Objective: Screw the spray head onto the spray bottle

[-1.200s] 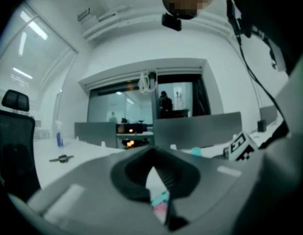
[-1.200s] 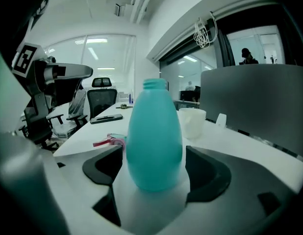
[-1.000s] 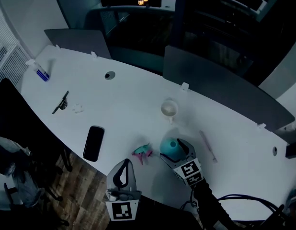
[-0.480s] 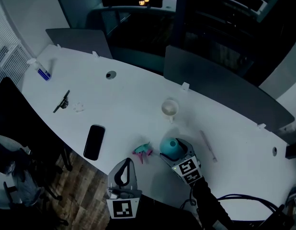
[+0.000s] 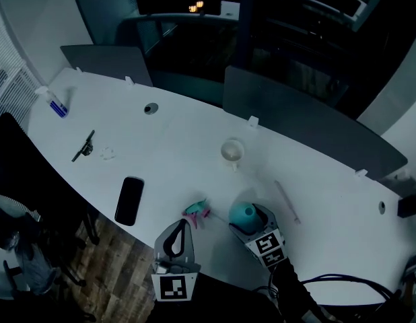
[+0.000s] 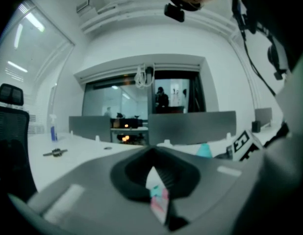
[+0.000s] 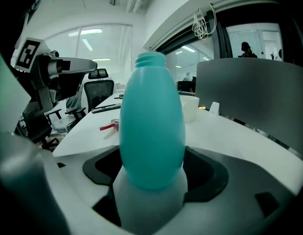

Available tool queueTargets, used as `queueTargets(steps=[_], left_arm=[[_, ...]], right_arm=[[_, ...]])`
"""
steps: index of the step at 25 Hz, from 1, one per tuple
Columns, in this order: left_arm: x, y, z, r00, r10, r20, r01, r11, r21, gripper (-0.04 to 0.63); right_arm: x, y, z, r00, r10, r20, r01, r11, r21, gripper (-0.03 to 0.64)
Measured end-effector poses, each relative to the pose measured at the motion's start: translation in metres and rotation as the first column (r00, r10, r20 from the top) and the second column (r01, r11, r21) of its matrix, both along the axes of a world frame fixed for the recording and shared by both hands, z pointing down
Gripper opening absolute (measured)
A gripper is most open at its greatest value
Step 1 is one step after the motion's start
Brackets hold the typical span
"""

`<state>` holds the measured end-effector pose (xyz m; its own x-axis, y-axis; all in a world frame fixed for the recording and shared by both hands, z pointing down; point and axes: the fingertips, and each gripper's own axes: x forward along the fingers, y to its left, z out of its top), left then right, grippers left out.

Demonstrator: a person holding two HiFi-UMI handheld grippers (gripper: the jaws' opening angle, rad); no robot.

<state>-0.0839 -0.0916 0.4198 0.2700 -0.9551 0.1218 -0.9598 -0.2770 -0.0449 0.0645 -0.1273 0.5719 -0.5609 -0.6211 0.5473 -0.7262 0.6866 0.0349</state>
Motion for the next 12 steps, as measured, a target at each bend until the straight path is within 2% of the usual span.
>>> queueTargets(steps=[1, 3, 5, 6, 7, 9, 12], left_arm=[[0.003, 0.0, 0.005, 1.0, 0.013, 0.002, -0.013, 1.0, -0.023, 0.005], [0.01, -0.002, 0.023, 0.999, 0.046, -0.006, -0.047, 0.991, -0.126, 0.005], [0.019, -0.004, 0.048, 0.995, 0.086, -0.047, -0.095, 0.957, -0.273, 0.006], [0.024, -0.005, 0.059, 0.991, 0.104, -0.082, -0.126, 0.931, -0.341, 0.05], [0.03, -0.006, 0.066, 0.986, 0.114, -0.121, -0.154, 0.904, -0.398, 0.188], [0.04, -0.012, 0.075, 0.981, 0.105, -0.166, -0.173, 0.865, -0.472, 0.244], [0.049, -0.024, 0.087, 0.987, 0.064, -0.149, -0.134, 0.838, -0.529, 0.347]], right_arm=[[0.0, 0.0, -0.004, 1.0, 0.008, 0.004, -0.008, 1.0, 0.011, 0.379], [0.001, -0.002, -0.007, 1.0, 0.013, 0.005, -0.014, 1.0, 0.023, 0.38], [0.003, 0.0, 0.0, 1.0, 0.012, -0.001, -0.012, 1.0, 0.01, 0.38], [0.003, 0.002, 0.002, 1.0, 0.011, -0.002, -0.011, 1.0, 0.002, 0.38], [0.003, 0.002, 0.0, 1.0, 0.011, -0.001, -0.011, 1.0, 0.001, 0.38], [0.003, 0.0, -0.004, 1.0, 0.014, 0.001, -0.015, 1.0, 0.009, 0.38], [0.004, 0.002, 0.001, 1.0, 0.014, 0.001, -0.014, 1.0, -0.004, 0.38]])
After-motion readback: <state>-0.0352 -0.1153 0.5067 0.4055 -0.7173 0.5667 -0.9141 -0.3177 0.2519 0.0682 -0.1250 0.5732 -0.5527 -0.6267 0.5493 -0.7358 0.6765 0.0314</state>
